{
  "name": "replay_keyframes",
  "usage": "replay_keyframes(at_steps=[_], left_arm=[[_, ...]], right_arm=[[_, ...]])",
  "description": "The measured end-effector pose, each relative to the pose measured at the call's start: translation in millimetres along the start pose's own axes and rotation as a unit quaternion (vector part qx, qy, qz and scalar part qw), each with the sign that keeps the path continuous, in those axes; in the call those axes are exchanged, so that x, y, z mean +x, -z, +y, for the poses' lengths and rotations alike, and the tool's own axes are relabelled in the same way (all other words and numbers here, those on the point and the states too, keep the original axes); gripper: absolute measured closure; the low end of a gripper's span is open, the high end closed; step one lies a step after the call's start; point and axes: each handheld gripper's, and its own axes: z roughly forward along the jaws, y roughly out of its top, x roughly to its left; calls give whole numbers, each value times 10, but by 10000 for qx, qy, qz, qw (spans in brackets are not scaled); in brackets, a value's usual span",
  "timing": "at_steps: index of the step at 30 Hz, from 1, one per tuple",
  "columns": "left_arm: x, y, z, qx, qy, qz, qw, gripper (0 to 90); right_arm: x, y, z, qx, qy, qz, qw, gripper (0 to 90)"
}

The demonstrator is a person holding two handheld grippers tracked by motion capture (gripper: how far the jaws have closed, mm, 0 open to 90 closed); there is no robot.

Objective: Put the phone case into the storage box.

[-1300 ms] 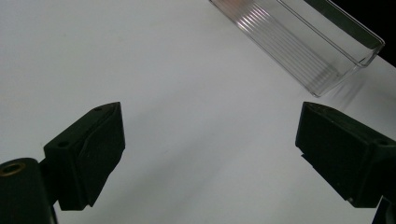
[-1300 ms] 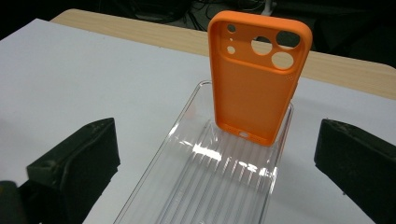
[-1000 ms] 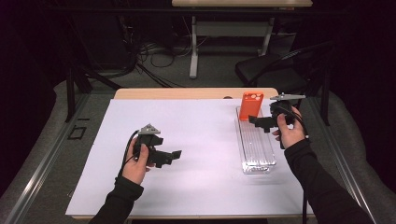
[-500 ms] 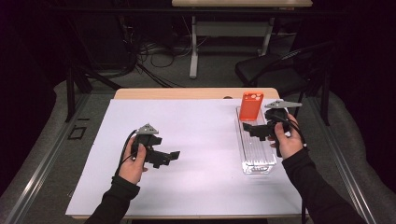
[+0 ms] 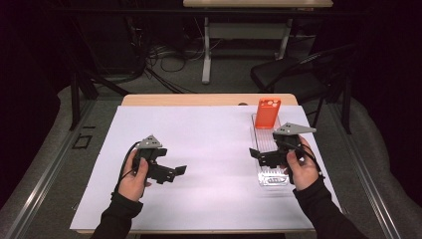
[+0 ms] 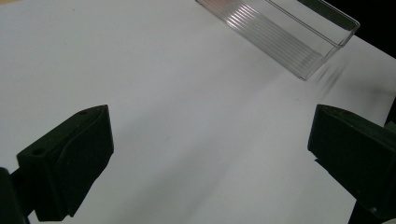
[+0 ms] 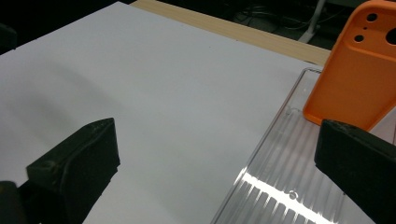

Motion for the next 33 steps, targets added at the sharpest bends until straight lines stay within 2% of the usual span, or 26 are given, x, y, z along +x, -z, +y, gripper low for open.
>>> replay_keyframes(at_steps=[5, 8, 14, 17, 22, 28, 33], left_arm=[[13, 59, -74, -125, -39, -9, 9999, 4], [15, 95, -117, -178, -66, -92, 9998, 4], [0, 124, -218, -239, -109, -74, 9996, 4], [4, 127, -270, -320, -59, -117, 9994, 4], [25, 126, -354, -407, 15, -152, 9991, 5], [21, 124, -447, -504, -5, -173, 9986, 4], [-1, 98, -498, -407, -118, -131, 9990, 4]], right_arm=[[185, 39, -136, -79, 176, 54, 9998, 0], [278, 46, -212, -104, 279, 103, 9995, 0], [413, 40, -362, -150, 204, 304, 9992, 0], [476, 44, -433, -240, 267, 297, 9989, 0], [553, 39, -559, -349, 255, 404, 9982, 0], [615, 15, -672, -425, 212, 562, 9973, 0], [660, 4, -731, -433, 302, 659, 9964, 0]])
